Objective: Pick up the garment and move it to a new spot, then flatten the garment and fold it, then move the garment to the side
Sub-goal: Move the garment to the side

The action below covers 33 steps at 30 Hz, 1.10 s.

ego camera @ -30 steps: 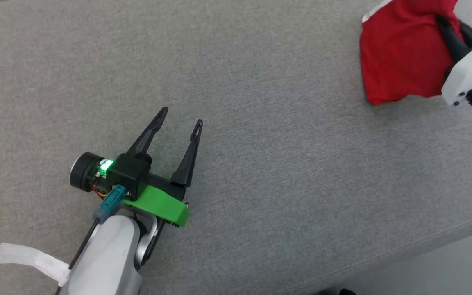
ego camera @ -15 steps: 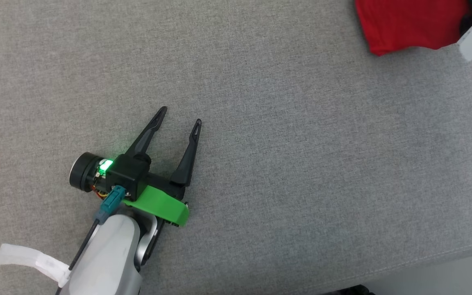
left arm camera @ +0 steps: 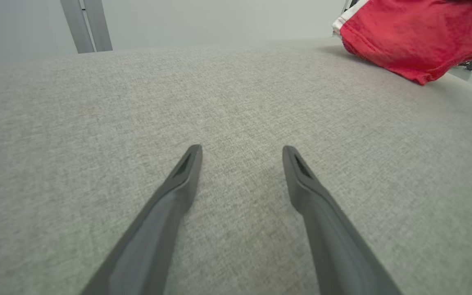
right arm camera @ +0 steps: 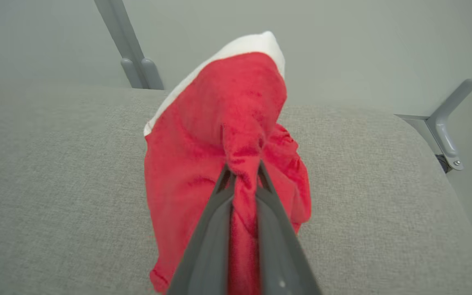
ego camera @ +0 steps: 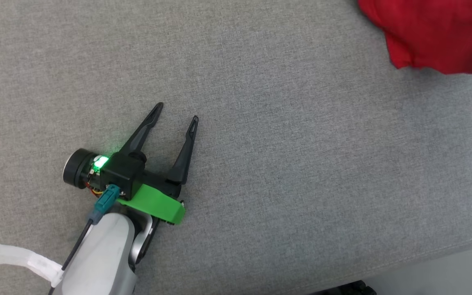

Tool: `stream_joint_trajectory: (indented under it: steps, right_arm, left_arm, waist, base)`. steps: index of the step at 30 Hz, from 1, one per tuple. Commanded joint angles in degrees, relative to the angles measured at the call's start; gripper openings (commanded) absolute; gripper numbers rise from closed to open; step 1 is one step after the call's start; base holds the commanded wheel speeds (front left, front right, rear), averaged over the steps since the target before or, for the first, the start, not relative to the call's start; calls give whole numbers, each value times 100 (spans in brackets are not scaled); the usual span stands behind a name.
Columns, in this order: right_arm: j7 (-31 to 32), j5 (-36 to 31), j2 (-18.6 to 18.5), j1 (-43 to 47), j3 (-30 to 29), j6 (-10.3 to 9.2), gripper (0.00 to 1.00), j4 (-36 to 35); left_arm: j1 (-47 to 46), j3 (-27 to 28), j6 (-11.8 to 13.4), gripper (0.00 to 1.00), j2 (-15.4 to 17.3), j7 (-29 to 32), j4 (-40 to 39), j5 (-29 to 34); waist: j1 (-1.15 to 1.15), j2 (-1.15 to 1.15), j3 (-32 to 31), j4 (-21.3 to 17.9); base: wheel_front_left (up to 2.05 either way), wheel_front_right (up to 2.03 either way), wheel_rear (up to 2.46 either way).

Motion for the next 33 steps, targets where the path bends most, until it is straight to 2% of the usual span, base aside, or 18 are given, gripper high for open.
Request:
stream_joint_trajectory:
  steps: [1,4,9,15,21,22,23,24,28,33]
  right_arm:
    - [8,96,-60,24,51,-8,0,132]
    - [-35,204,-128,-60,118,-8,0,462]
    - [-135,340,-137,-219,-112,-7,0,1027]
    - [-98,187,-124,-404,-4,-8,0,1599]
    - [-36,-66,-32,-750,139,-8,0,2610]
    - [-43,-121,20,-806,150,-8,11,2856]
    - [-48,-216,58,-862,177,-8,38,3074]
    - [-79,-346,129,-973,200,-8,100,3322]
    - [-156,-924,407,-1408,16,-8,100,4058]
    - [-158,-1880,625,-1654,-763,-8,100,4024]
  left_arm:
    - [-115,9,34,100,45,40,81,-40]
    - [-93,30,50,100,94,56,72,-63]
    - [-64,52,79,100,174,71,56,-82]
    - [-132,55,104,100,253,162,-8,-98]
    - [-155,49,143,100,319,235,-43,-82]
    - [-150,42,148,100,322,234,-34,-83]
    - [-150,35,150,100,323,231,-24,-85]
    - [-147,29,152,100,319,230,-5,-92]
    - [-146,20,164,100,304,173,35,-140]
    - [-119,-8,182,100,264,79,58,-160]
  waist:
    - [0,0,70,6]
    - [0,0,137,22]
    - [0,0,240,25]
    - [0,0,424,36]
    - [0,0,624,81]
    - [0,0,636,92]
    - [0,0,638,101]
    - [0,0,631,110]
    - [0,0,531,128]
    - [0,0,336,113]
  base:
    - [0,0,0]
    - [0,0,0]
    - [0,0,0]
    - [0,0,0]
    - [0,0,0]
    - [0,0,0]
    - [0,0,0]
    - [0,0,0]
    - [0,0,0]
    - [0,0,0]
